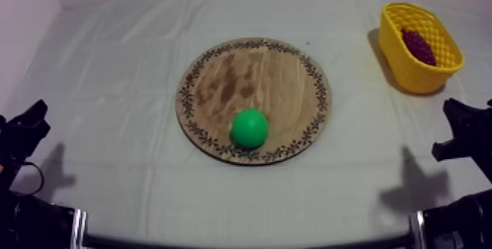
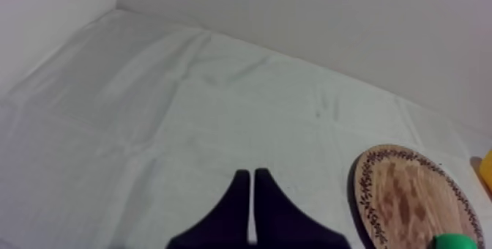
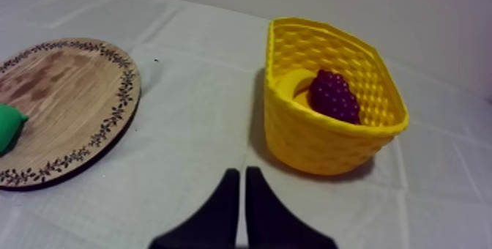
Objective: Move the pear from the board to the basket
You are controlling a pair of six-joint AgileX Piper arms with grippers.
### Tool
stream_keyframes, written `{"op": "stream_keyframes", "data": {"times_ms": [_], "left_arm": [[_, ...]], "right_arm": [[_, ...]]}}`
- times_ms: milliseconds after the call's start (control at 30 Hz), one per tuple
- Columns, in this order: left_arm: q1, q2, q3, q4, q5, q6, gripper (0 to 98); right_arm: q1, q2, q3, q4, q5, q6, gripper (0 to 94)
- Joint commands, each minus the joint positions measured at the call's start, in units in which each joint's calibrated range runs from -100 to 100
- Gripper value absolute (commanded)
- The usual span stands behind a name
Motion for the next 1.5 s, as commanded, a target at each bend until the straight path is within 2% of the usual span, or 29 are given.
{"op": "stream_keyframes", "data": {"times_ms": [0, 400, 567, 667, 900, 1033, 1167, 1300, 1467], "left_arm": [[0.01, 0.0, 0.0, -0.02, -0.01, -0.01, 0.1], [0.01, 0.0, 0.0, -0.02, -0.01, -0.01, 0.1], [0.01, 0.0, 0.0, -0.02, -0.01, -0.01, 0.1], [0.01, 0.0, 0.0, -0.02, -0.01, -0.01, 0.1], [0.01, 0.0, 0.0, -0.02, -0.01, -0.01, 0.1], [0.01, 0.0, 0.0, -0.02, -0.01, -0.01, 0.1], [0.01, 0.0, 0.0, -0.02, -0.01, -0.01, 0.1], [0.01, 0.0, 0.0, -0.02, -0.01, -0.01, 0.1], [0.01, 0.0, 0.0, -0.02, -0.01, -0.01, 0.1]], "right_arm": [[-0.38, -0.04, 0.25, -0.05, 1.35, 0.67, 0.5], [-0.42, -0.04, 0.21, -0.21, 0.15, 1.39, 0.5], [-1.04, 1.95, -2.5, -3.61, -3.4, 5.83, 0.5], [-2.21, 4.77, -8.75, -4.33, -0.55, 6.08, 0.5], [-6.28, 16.42, -30.03, -5.36, 10.7, 4.55, 0.5], [-11.07, 25.24, -43.0, -4.53, 16.57, 1.17, 0.5], [-17.28, 34.47, -56.42, -1.4, 23.4, -4.99, 0.5], [-23.5, 43.51, -68.38, 2.85, 31.32, -11.86, 0.4], [-32.86, 56.26, -80.63, 9.77, 43.34, -20.93, 0.4]]}}
